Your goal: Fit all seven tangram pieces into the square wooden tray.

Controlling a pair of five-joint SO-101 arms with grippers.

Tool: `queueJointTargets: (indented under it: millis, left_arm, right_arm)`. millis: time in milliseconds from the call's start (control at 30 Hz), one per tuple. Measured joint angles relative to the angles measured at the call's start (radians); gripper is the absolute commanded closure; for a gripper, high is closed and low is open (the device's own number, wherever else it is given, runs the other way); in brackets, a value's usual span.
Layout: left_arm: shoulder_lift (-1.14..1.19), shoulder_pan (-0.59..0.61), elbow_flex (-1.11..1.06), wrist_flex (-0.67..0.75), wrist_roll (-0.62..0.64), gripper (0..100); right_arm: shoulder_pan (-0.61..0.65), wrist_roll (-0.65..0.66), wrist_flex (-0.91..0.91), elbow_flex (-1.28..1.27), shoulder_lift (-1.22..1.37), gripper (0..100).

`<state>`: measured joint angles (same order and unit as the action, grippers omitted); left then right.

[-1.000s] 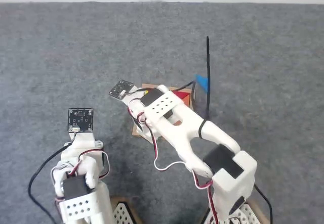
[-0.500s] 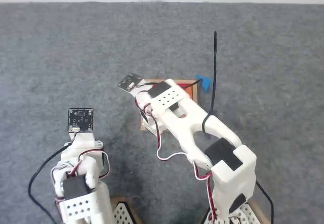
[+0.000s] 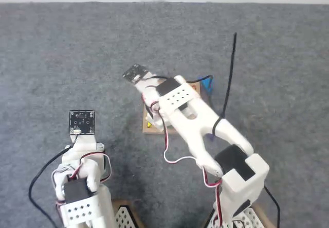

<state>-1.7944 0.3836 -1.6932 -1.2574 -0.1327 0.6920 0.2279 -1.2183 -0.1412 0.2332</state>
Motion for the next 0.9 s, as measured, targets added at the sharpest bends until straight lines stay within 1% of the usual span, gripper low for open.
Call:
queueJointTargets:
  millis: [267, 400, 533, 900]
  left_arm:
    - [0.000, 0.000, 0.000, 0.000, 0.000, 98]
    - [0.000, 0.000, 0.000, 0.000, 0.000, 98]
    - [0.000, 0.000, 0.000, 0.000, 0.000, 98]
    - [0.000, 0.000, 0.000, 0.000, 0.000, 98]
  right_arm:
    - [-0.028, 0.000, 0.014, 0.000, 0.000, 76.4]
    - [-0.028, 0.000, -0.031, -0.011, -0.002, 76.4]
    - [-0.028, 0.000, -0.034, -0.026, -0.002, 76.4]
    - [-0.034, 0.000, 0.025, -0.029, -0.002, 76.3]
